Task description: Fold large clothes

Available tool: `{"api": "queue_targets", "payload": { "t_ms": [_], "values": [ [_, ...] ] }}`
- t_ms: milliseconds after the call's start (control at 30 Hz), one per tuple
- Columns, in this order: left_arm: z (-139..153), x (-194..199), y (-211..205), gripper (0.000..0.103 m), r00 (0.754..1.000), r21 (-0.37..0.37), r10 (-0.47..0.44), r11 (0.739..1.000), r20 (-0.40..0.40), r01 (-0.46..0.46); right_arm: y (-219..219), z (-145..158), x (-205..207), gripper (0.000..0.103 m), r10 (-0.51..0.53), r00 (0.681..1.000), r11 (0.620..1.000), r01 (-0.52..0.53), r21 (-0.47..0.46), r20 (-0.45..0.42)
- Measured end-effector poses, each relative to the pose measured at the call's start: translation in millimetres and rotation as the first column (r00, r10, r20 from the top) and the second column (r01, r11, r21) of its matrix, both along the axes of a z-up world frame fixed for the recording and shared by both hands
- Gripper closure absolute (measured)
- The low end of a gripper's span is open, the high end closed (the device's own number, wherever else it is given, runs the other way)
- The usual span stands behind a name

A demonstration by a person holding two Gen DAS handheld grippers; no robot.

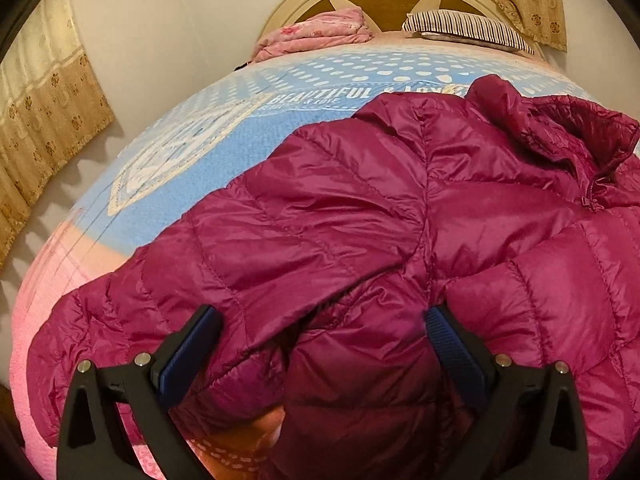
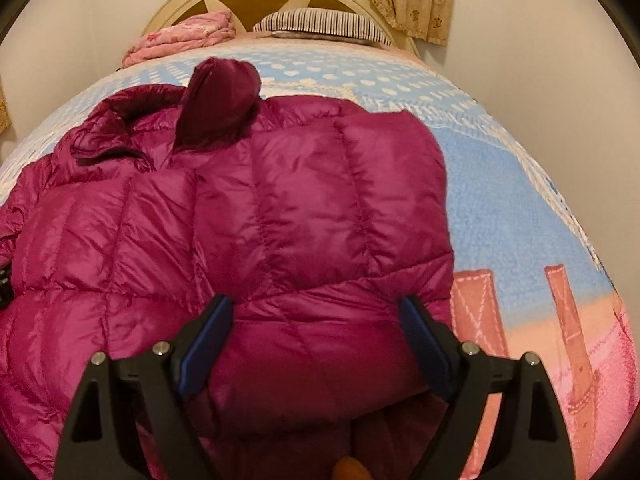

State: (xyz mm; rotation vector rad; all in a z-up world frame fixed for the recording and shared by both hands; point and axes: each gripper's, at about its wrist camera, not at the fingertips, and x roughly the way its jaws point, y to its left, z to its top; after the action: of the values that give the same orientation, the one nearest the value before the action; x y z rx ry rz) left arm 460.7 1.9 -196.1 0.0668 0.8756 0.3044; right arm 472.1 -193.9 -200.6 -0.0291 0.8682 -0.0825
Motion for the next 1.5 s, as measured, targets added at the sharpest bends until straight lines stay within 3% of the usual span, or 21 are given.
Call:
{"api": "queue_targets", "payload": {
  "t_ms": [133, 233, 367, 500, 867, 1033, 1100, 1233, 1367, 1500],
  "values": [
    [-1, 0, 2, 0.001, 1.000, -0.022, 0.000, 1.000, -0.003, 0.000, 12, 43, -21, 0.015, -0.017, 0.996, 1.000, 0.017, 0.005, 0.082],
    [-2, 0, 6, 0.001, 1.000, -0.052, -0.001, 0.999, -0.001, 0.001, 42, 66, -29, 0.010, 0.057, 0.989, 0.997, -0.063, 0.038, 0.134],
    [-2, -2, 11, 0.001, 1.000, -0.098, 0.004, 0.995, 0.006, -0.003, 83, 45, -20, 0.009, 0.133, 0.987, 0.991, -0.136, 0.020, 0.087],
    [-2, -2, 9, 0.001, 1.000, -0.101, 0.003, 0.995, 0.007, -0.003, 92, 14, -13, 0.009, 0.141, 0.989, 0.988, -0.143, 0.066, 0.034],
    [2, -2, 11, 0.001, 1.000, -0.110, -0.008, 0.994, -0.004, 0.007, 98, -8, -10, 0.008, 0.134, 0.991, 0.990, -0.133, 0.036, -0.001],
    [41, -25, 25, 0.001, 0.996, -0.091, -0.048, 0.994, 0.076, 0.055, 98, -10, -9, 0.006, 0.129, 0.992, 0.990, -0.129, 0.051, -0.005],
    [62, -41, 44, 0.001, 0.993, -0.097, -0.045, 0.994, 0.113, 0.056, 98, -10, -9, 0.006, 0.129, 0.992, 0.991, -0.128, 0.048, -0.004],
    [81, -71, 99, 0.001, 0.989, -0.041, 0.019, 0.999, 0.146, -0.014, 95, 1, -12, 0.006, 0.123, 0.992, 0.990, -0.123, 0.064, 0.000],
    [71, -101, 178, 0.001, 0.979, 0.020, 0.160, 0.986, 0.129, -0.164, 118, 36, -36, 0.006, 0.178, 0.979, 0.980, -0.186, 0.076, 0.102],
    [47, -123, 238, 0.001, 0.960, -0.031, 0.276, 0.961, 0.055, -0.274, 159, 28, -34, 0.006, 0.280, 0.958, 0.959, -0.282, 0.020, 0.063]
  ]
}}
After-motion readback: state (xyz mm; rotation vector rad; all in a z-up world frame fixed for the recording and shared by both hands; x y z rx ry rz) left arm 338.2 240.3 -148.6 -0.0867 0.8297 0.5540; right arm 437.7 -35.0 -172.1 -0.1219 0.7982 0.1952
